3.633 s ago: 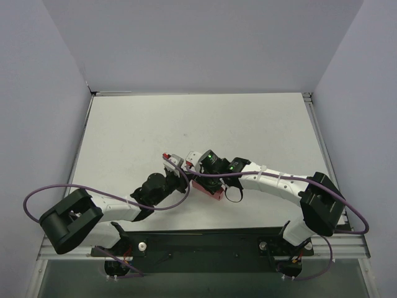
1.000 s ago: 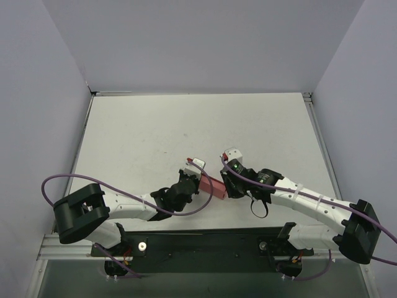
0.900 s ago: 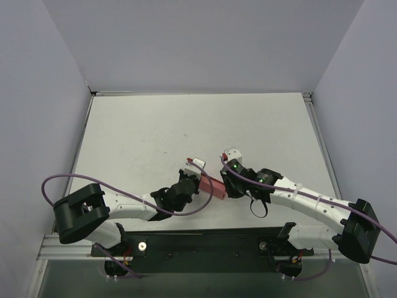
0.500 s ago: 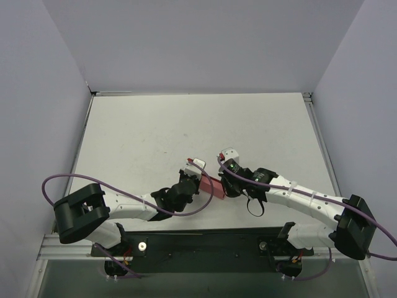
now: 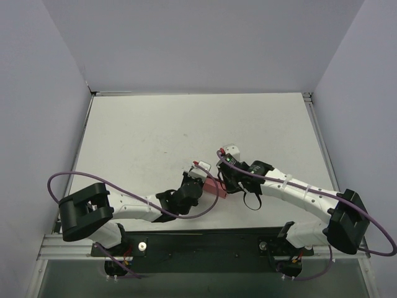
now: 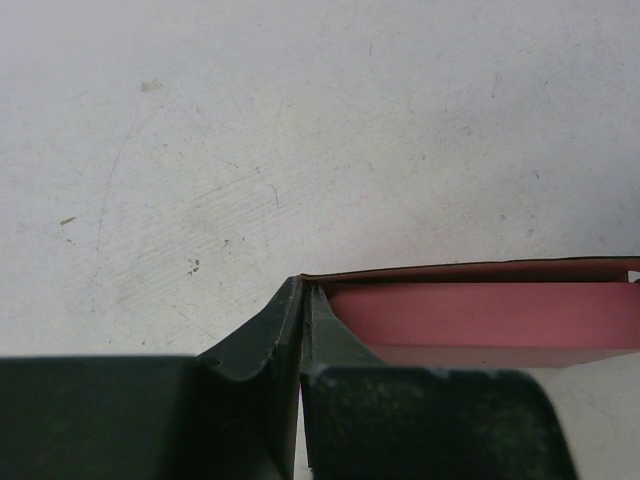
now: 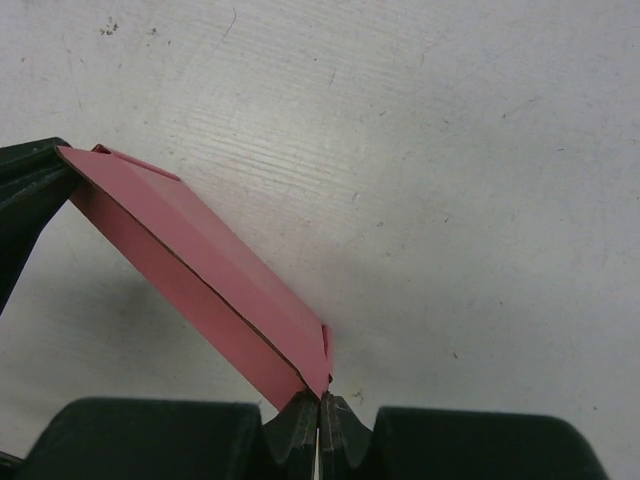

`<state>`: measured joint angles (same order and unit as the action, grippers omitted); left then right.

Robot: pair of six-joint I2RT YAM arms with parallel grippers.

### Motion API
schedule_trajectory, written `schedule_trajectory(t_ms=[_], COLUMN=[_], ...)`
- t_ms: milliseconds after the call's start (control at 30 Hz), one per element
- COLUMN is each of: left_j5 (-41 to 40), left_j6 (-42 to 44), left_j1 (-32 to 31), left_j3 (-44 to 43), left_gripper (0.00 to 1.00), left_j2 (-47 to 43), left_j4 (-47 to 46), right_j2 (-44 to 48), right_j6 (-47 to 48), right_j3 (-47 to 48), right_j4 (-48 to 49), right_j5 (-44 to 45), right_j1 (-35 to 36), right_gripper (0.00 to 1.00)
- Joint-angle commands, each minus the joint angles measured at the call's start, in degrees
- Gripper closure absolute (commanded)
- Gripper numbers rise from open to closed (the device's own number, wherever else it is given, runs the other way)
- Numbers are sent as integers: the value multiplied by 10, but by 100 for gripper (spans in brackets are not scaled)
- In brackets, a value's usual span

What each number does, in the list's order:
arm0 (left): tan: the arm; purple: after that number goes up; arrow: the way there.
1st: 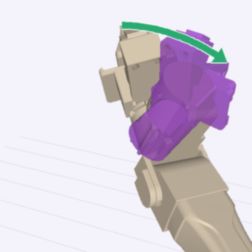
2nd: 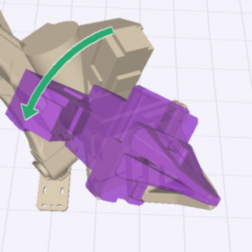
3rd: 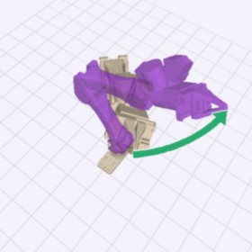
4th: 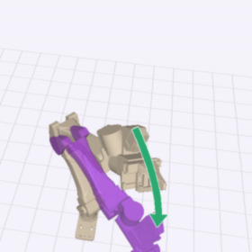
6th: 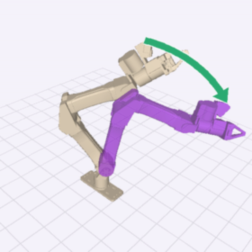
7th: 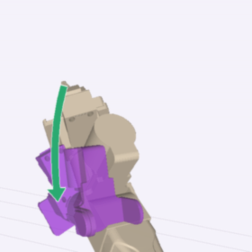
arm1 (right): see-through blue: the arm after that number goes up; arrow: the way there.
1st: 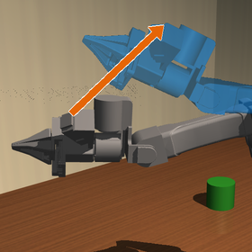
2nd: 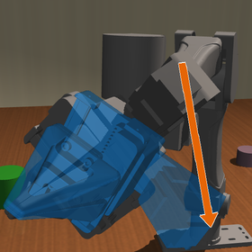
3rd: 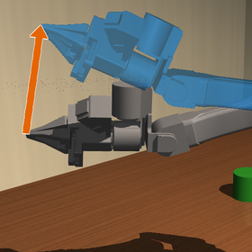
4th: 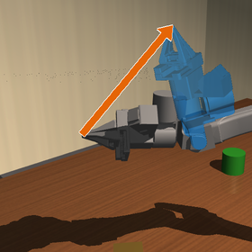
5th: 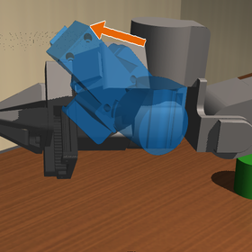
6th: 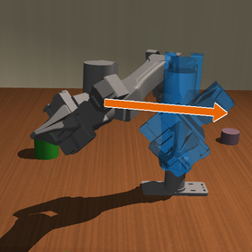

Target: Fold the paper box

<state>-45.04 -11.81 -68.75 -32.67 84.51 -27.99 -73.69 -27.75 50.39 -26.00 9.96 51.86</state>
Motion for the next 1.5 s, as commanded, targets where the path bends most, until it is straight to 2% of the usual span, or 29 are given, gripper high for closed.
schedule_trajectory(t_ms=[0,567,1067,1467], left_j5=[48,47,53,50], left_j6=[-7,-35,-43,-38], left_j1=[-21,-27,-27,-27], left_j3=[3,-19,-50,-55], left_gripper=[100,100,100,100], left_j2=[36,30,52,66], left_j4=[115,157,188,197], right_j2=[-11,29,42,59], right_j6=[-28,-72,-113,-113], right_j3=[41,30,-20,-35], right_j4=[0,0,56,71], right_j5=[-15,-25,-41,-95], right_j1=[-6,-39,-54,-98], right_gripper=[100,100,100,100])
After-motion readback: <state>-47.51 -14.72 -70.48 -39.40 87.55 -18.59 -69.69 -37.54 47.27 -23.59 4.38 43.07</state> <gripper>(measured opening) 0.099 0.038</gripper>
